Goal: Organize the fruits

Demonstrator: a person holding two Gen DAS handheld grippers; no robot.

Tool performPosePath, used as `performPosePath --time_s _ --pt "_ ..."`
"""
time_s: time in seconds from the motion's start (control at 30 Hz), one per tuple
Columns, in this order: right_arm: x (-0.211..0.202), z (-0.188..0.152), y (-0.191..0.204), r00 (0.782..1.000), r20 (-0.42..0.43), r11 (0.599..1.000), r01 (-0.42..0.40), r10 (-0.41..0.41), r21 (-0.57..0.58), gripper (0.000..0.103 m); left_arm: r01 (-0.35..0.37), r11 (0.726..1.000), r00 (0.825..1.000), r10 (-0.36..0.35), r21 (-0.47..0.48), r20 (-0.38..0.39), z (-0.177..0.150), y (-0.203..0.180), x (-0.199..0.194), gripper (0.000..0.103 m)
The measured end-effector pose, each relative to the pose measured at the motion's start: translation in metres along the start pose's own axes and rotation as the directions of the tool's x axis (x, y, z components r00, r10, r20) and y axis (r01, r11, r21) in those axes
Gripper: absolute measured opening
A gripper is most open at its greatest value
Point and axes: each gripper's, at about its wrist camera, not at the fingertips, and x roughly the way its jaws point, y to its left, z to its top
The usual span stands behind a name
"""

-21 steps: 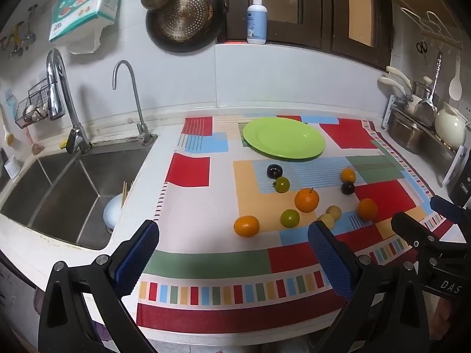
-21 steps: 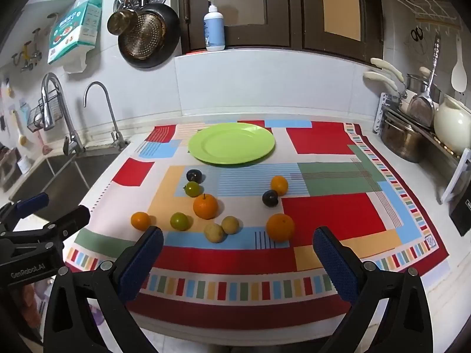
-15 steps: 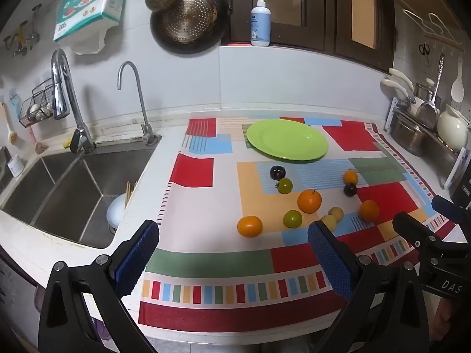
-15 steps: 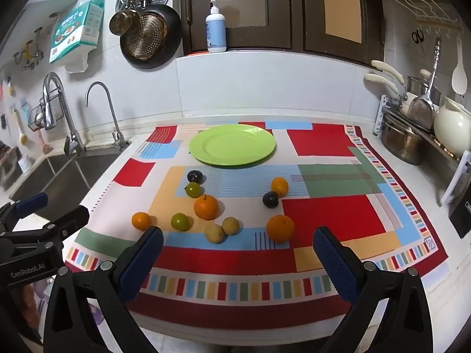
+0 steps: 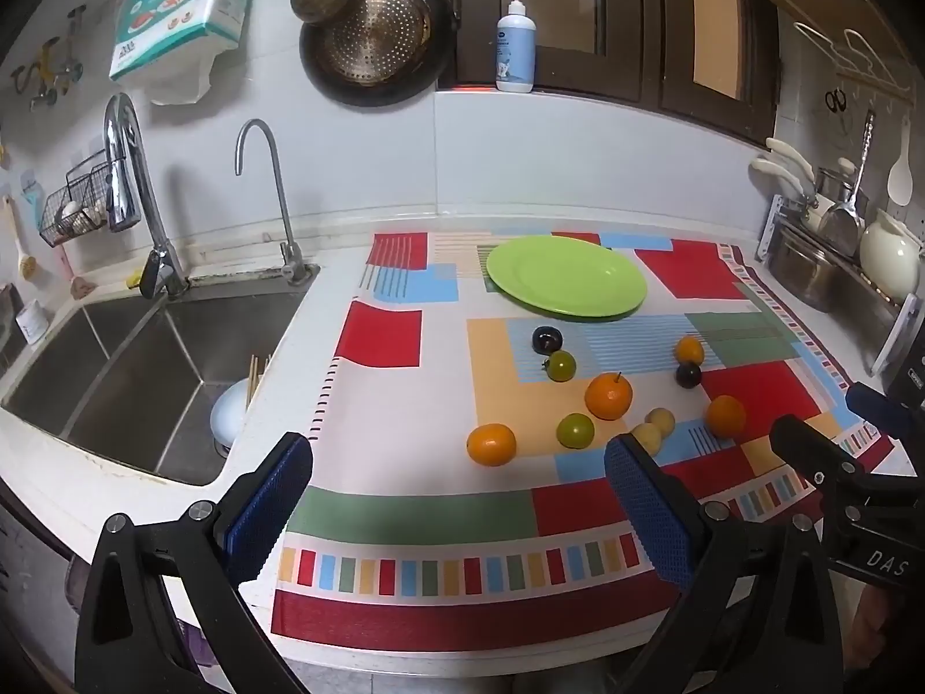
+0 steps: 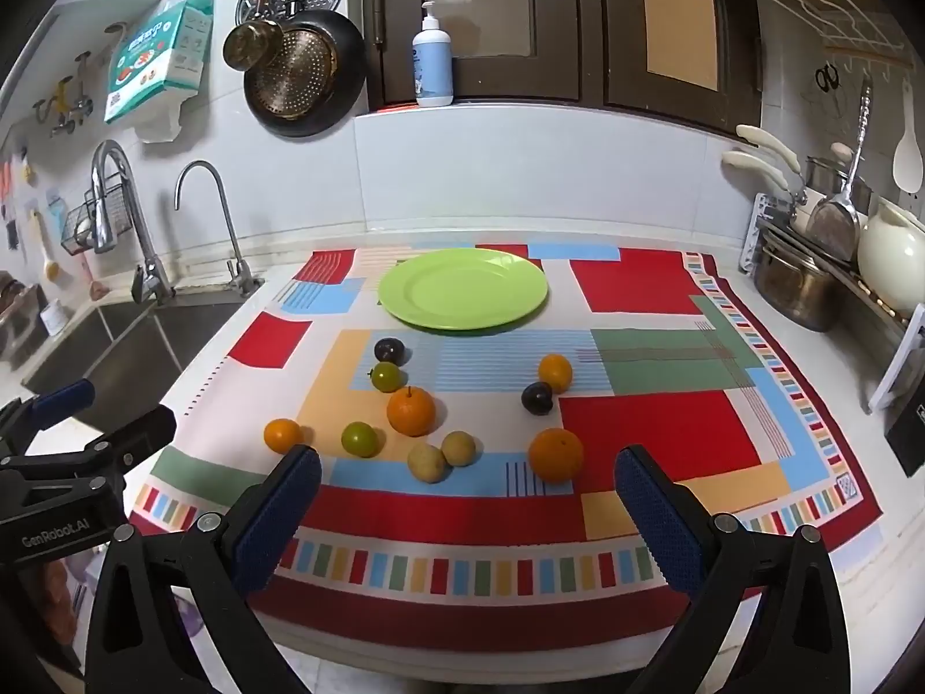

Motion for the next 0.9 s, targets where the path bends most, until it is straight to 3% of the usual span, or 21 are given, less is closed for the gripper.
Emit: performPosePath --time_s 0.9 --pt "-0.0041 0.0017 0.0021 1.0 0.013 1.0 -0.007 0.007 -0.007 0.102 0.003 1.0 1.0 -0.003 -0.003 0.012 -0.0031 -0.0018 -0.0012 0.103"
